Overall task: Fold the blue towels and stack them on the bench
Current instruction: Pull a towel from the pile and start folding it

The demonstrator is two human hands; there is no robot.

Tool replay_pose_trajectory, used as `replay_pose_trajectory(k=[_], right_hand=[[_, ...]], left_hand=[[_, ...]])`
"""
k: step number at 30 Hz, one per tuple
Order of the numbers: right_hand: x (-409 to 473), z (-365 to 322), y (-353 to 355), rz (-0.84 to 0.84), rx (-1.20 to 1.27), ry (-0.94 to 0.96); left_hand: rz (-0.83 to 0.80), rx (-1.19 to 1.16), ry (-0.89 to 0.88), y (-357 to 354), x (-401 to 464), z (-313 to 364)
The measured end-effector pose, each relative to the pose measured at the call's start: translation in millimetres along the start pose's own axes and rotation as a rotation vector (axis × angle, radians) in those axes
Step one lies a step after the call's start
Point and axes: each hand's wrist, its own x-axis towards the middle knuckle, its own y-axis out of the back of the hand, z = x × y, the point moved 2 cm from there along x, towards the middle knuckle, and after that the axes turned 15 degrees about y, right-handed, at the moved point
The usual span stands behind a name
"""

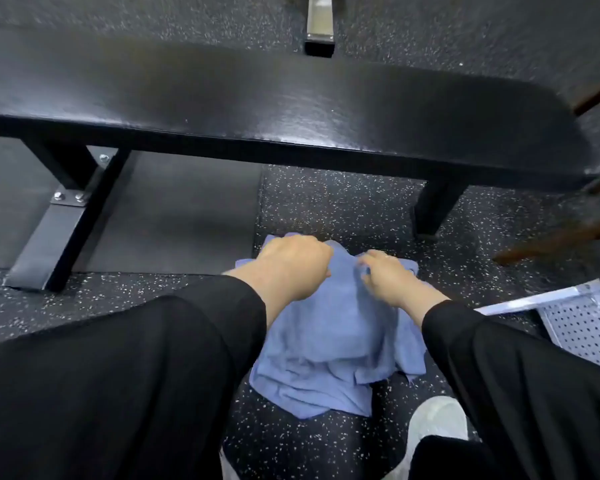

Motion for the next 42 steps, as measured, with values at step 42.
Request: replay_pose_trajectory(k=[42], right_hand=[[-194, -130, 220, 0.783, 0.731, 0.215]], left_hand=[[0.102, -1.082, 0.072, 135, -93, -1]])
